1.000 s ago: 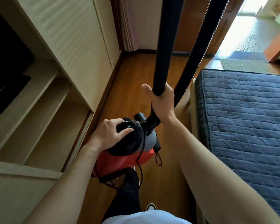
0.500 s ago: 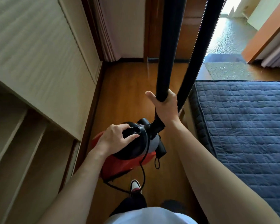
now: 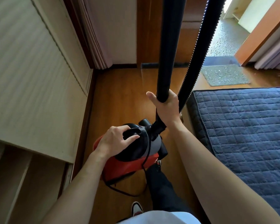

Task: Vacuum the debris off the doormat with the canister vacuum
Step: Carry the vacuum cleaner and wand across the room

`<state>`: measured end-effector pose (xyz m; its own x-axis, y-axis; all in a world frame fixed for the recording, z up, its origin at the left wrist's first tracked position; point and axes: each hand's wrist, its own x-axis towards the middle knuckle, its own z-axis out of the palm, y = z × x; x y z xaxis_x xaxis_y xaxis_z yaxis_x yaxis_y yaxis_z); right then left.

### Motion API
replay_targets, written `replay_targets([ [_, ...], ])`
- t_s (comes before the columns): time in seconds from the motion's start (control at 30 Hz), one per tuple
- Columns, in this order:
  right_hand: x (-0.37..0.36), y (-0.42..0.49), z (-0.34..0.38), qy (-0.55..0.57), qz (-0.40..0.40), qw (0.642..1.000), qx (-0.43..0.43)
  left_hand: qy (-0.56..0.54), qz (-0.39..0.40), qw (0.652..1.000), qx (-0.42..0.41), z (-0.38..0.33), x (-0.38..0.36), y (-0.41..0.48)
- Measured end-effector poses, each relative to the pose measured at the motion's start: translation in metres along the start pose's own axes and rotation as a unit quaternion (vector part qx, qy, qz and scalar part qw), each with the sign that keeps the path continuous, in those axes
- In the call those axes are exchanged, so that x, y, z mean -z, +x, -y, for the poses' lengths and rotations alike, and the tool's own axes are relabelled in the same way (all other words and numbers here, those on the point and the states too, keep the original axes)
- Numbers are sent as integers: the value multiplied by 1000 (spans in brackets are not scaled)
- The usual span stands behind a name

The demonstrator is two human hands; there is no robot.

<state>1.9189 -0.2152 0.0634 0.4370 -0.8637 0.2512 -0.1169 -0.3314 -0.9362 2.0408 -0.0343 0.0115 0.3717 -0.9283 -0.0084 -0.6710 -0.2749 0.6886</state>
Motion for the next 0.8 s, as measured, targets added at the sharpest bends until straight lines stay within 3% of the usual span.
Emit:
replay_targets([
  [0.37,-19,184,-63,1,8,1000,-30,16,2,1000,10,20,6,187],
  [0.8,-32,386,-93,18,23,1000,-1,34,-28,999,15,17,40,382],
])
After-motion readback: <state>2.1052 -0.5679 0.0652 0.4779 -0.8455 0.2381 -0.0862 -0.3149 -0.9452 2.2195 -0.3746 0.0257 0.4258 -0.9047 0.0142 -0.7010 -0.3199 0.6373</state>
